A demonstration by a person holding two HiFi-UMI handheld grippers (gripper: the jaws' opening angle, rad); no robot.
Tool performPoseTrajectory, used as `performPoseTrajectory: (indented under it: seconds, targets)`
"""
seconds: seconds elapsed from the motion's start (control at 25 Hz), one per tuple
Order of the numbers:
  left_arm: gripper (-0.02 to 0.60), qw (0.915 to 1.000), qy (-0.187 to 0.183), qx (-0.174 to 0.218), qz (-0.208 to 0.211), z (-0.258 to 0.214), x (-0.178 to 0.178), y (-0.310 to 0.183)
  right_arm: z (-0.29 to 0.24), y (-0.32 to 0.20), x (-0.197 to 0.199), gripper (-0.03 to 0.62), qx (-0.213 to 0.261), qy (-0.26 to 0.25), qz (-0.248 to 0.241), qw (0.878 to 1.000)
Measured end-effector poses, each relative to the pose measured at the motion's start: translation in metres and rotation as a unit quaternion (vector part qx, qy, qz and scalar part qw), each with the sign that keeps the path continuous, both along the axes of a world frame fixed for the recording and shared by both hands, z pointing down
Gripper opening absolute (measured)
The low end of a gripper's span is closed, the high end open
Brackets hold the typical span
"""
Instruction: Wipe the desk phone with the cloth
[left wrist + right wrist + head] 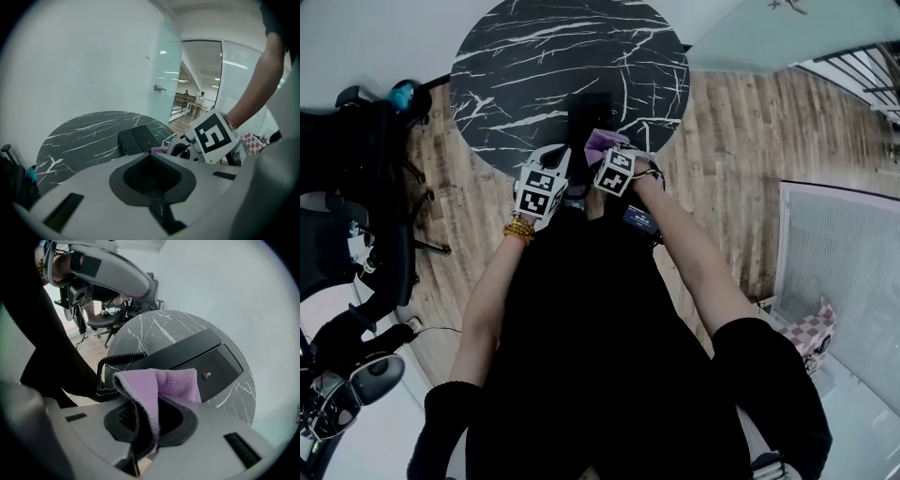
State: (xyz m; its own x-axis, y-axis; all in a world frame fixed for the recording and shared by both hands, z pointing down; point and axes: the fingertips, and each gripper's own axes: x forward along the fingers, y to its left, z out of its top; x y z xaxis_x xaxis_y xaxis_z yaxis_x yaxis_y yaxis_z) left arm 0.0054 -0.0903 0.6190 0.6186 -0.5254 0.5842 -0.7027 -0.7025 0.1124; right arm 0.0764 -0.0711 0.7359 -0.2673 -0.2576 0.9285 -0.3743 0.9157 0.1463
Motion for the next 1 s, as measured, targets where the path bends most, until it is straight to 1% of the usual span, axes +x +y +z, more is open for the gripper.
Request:
performPoseTrajectory:
  seconds: [0.32, 0.52, 0.84, 0.92, 1.0]
  targets:
    - [0.014, 1.0, -0.001, -0.002, -0.002, 0.004, -0.001, 0.001, 0.004, 0.005, -0.002, 0.058, -0.007, -0.003, 0.002, 1.0]
    - [0.014, 1.0, 0.001, -0.003, -0.002, 0.004, 0.0, 0.002, 0.006, 0.01, -0.003, 0.058, -0.009, 0.001, -0.014, 1.0]
    - [0.014, 1.0, 0.0, -0.003, 0.001, 0.002, -0.001, 0.003, 0.005, 0.011, -0.005, 0.058, -0.01, 0.003, -0.019, 1.0]
    - [0.014, 1.0, 0.0, -0.001, 0.0, 0.001, -0.001, 0.003, 0.005, 0.011, -0.005, 0.058, -0.014, -0.007, -0.013, 1.0]
    - [0.014, 1.0, 0.001, 0.003, -0.002, -0.001, -0.002, 0.002, 0.005, 0.012, -0.004, 0.058, -0.035, -0.035, 0.012, 0.999]
